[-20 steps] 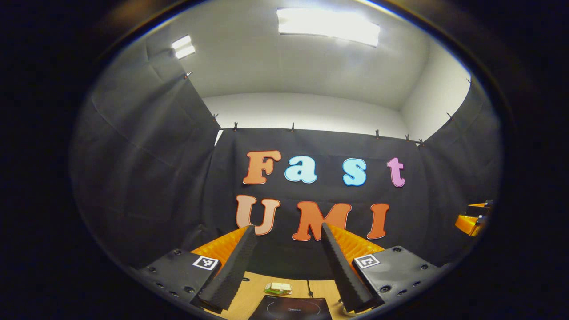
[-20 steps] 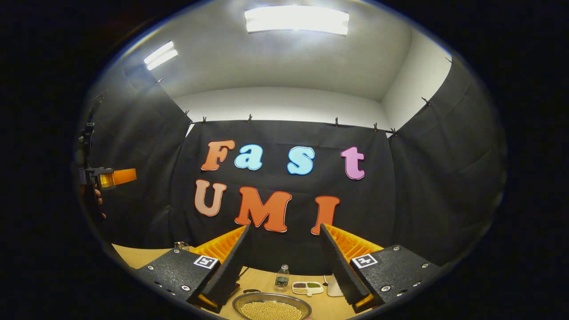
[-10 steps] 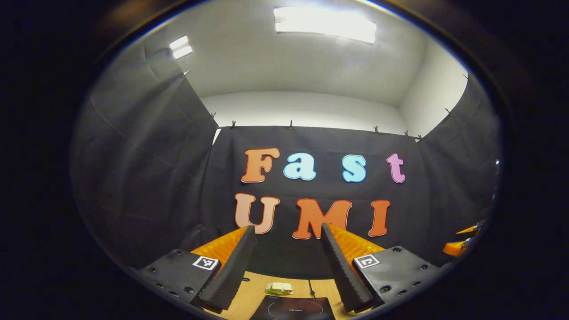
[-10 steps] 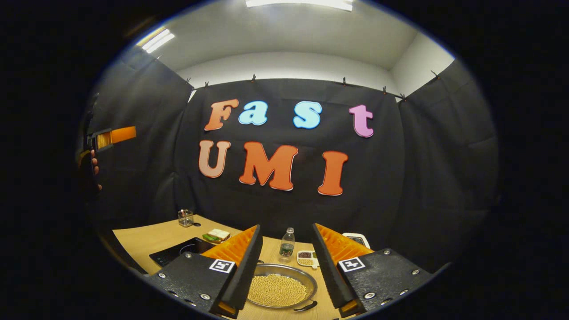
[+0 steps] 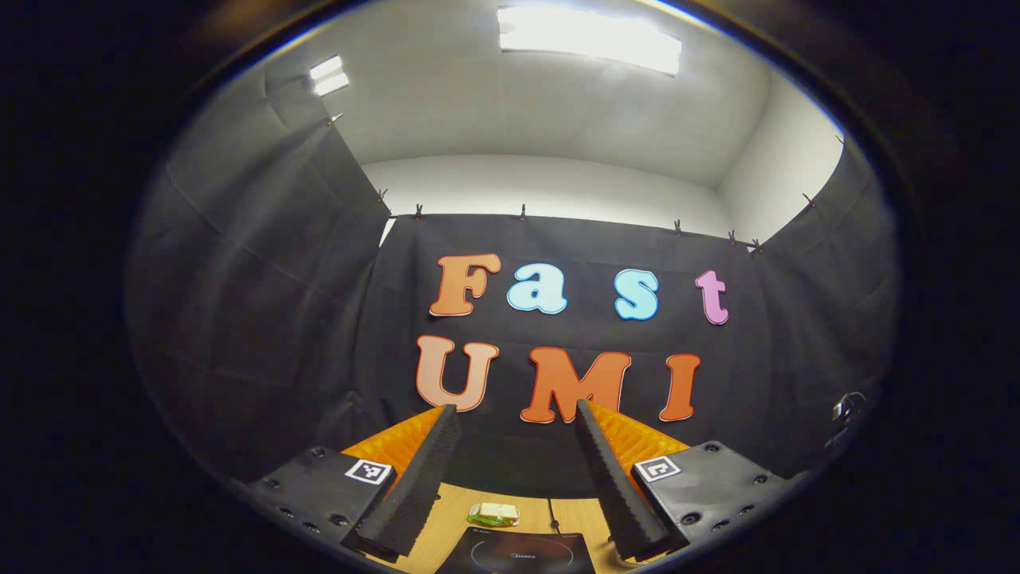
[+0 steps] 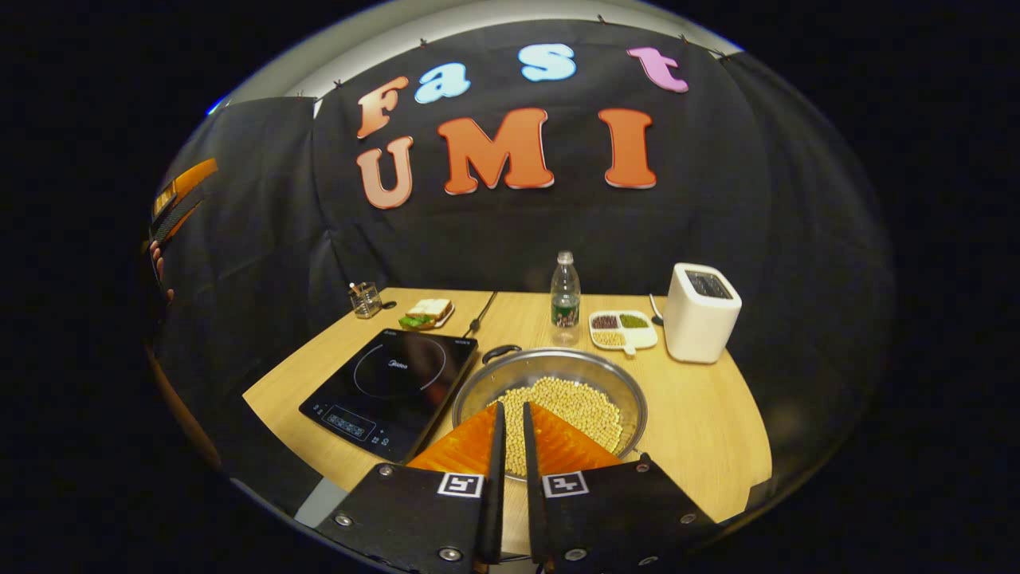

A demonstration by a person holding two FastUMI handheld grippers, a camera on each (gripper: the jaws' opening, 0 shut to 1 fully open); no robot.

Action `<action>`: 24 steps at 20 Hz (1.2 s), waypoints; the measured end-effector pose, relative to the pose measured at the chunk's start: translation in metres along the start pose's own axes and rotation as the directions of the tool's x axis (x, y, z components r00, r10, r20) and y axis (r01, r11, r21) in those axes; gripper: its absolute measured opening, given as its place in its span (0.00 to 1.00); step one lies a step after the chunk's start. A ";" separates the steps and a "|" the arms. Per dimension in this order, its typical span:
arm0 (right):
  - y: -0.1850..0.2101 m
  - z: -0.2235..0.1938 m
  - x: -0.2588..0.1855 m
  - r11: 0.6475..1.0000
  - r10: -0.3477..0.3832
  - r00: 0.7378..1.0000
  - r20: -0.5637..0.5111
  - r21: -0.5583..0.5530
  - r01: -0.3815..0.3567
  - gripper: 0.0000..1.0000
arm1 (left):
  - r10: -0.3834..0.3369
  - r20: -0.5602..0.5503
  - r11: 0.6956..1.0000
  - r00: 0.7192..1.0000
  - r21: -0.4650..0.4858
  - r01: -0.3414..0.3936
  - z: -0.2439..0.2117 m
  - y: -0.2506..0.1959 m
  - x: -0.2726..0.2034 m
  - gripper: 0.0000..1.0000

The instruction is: First push the handle of the pot to place it horizontally, then grasp the pot with both hands and set it on the induction cooktop.

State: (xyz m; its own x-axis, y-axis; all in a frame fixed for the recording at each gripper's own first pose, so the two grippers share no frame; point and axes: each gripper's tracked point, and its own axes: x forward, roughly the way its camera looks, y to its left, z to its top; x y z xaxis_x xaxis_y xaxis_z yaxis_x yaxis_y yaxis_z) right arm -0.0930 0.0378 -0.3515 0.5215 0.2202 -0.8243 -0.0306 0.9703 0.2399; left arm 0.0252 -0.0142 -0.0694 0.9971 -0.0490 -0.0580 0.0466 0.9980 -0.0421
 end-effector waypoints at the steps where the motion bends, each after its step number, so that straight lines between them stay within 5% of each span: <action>1: -0.003 -0.011 0.007 1.000 0.004 0.999 -0.046 0.026 -0.003 0.11 | 0.000 -0.004 1.000 1.000 -0.006 0.000 -0.003 -0.001 0.005 0.95; 5: -0.013 -0.055 0.019 0.989 0.043 0.976 -0.215 0.148 -0.011 0.06 | -0.003 -0.025 1.000 1.000 0.000 0.003 -0.011 -0.003 0.018 0.95; 11: -0.033 -0.114 0.023 0.960 0.074 0.897 -0.437 0.276 0.055 0.01 | -0.010 -0.027 1.000 1.000 -0.002 0.010 -0.011 -0.008 0.034 0.95; 24: -0.062 -0.159 0.053 0.921 0.040 0.773 -0.633 0.323 0.217 0.01 | -0.010 -0.036 1.000 0.999 0.004 0.011 -0.012 -0.002 0.033 0.97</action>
State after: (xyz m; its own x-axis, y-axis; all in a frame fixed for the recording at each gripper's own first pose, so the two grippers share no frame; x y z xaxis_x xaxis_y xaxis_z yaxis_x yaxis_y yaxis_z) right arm -0.1993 0.0050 -0.4915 -0.1376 0.2726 -0.9522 0.3603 0.9093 0.2082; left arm 0.0575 -0.0182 -0.0832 0.9938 -0.0607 -0.0931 0.0573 0.9976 -0.0384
